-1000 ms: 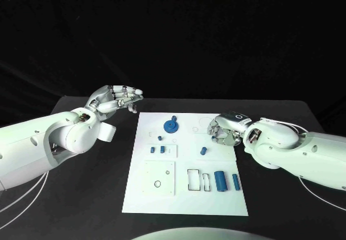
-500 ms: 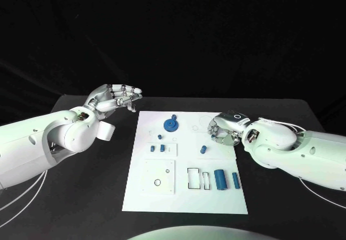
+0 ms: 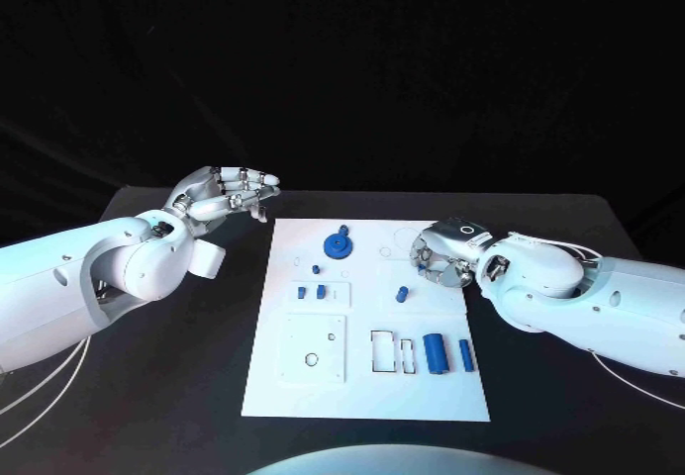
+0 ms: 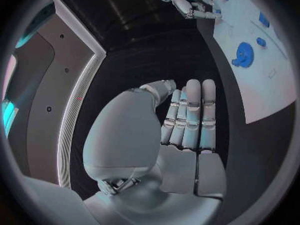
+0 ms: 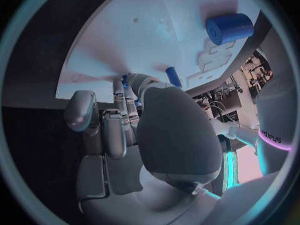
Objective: Assemble the parts on the task board
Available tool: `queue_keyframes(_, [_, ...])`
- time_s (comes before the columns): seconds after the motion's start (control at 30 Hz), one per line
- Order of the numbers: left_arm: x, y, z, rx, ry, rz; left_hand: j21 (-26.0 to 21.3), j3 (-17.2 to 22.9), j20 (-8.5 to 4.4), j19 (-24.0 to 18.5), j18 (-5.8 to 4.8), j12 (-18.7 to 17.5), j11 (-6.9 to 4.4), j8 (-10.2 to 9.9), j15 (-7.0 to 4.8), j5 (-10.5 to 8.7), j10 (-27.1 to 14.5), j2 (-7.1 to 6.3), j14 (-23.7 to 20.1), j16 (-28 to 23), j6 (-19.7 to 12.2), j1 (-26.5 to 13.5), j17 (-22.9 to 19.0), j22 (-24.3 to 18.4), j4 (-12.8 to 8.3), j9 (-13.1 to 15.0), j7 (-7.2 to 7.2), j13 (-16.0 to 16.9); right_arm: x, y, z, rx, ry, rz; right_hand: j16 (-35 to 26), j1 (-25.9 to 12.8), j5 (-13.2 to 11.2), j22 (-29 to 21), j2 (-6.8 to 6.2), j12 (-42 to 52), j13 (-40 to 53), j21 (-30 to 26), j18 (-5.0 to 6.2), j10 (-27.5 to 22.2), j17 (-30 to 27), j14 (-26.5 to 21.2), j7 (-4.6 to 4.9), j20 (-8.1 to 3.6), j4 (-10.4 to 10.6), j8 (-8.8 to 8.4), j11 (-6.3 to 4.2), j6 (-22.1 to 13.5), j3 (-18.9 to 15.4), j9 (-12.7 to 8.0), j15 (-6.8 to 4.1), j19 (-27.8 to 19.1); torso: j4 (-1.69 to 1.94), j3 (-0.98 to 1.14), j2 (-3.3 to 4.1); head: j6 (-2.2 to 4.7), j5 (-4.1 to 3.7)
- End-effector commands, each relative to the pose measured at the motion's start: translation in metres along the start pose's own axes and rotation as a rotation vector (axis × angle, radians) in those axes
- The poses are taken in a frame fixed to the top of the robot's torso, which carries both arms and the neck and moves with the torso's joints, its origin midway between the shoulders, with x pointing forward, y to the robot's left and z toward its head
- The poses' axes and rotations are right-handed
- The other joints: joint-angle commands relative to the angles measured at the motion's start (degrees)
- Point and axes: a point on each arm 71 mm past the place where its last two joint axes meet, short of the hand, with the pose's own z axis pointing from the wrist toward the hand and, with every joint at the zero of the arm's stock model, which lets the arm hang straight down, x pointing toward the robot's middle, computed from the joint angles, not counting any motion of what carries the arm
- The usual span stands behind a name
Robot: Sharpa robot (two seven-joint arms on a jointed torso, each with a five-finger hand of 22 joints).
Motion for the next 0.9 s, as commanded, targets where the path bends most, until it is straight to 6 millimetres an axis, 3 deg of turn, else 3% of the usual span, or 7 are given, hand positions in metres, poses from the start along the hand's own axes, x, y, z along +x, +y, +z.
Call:
queue_keyframes(0.03, [0.002,-0.001,0.0,0.001,0.024,0.004,-0.3,-0.11,-0.04,-0.5,0.76,0.34,0.08,0.35,0.24,-0.2,-0.34,-0.18,-0.29,-0.2,-0.4,-0.59,-0.05,-0.05,-0.3,-0.02,0.18,-0.09,0.013,-0.001,-0.002,0.026,0.072,-0.031,0.35,0.52,0.19,0.27,0.91,0.24,0.25,0.35,-0.68,0.59,0.88,3.41,0.06,-0.31,-0.86,0.2,-0.09,0.56,0.95,0.14,-0.37,0.17,0.0,-0.02,-0.02,-0.08,-0.01])
queue_keyframes(0.2, [0.003,-0.001,0.0,-0.002,0.027,0.008,-0.34,-0.08,-0.03,-0.51,0.77,0.35,0.09,0.37,0.24,-0.2,-0.4,-0.17,-0.29,-0.27,-0.47,-0.55,-0.08,-0.07,-0.39,-0.03,0.19,-0.1,0.013,0.001,-0.001,0.034,0.048,-0.044,0.58,0.6,0.22,1.4,1.55,0.35,0.78,1.35,-0.75,1.92,1.08,3.44,0.0,-0.65,-4.15,0.54,-0.26,1.15,3.96,0.76,-0.65,0.17,0.03,-0.02,-0.03,-0.17,-0.06])
queue_keyframes(0.43, [0.003,-0.001,0.0,-0.005,0.031,0.013,-0.34,-0.08,-0.03,-0.51,0.77,0.35,0.09,0.37,0.24,-0.2,-0.4,-0.17,-0.29,-0.27,-0.47,-0.55,-0.08,-0.07,-0.39,-0.03,0.19,-0.1,0.009,0.005,-0.001,0.039,-0.005,-0.05,0.71,-1.27,0.14,2.58,1.52,0.18,1.57,2.34,-0.84,2.99,1.07,3.44,-0.24,-0.87,-6.79,0.79,-0.54,1.69,6.58,1.38,-0.84,0.11,0.0,-0.04,-0.05,-0.12,-0.1])
queue_keyframes(0.9, [0.004,0.0,0.0,-0.008,0.035,0.015,-0.41,-0.07,0.0,-0.52,0.77,0.35,0.15,0.4,0.27,-0.19,-0.54,-0.16,-0.28,-0.4,-0.61,-0.57,-0.15,-0.12,-0.51,-0.05,0.25,-0.14,0.001,0.009,-0.007,0.038,-0.065,-0.04,0.85,-2.73,0.08,3.51,1.27,0.21,2.28,3.35,-0.97,3.91,1.15,3.48,-0.48,-1.07,-8.72,1.0,-0.79,2.28,8.04,1.82,-1.06,0.32,0.01,-0.02,-0.08,-0.15,-0.29])
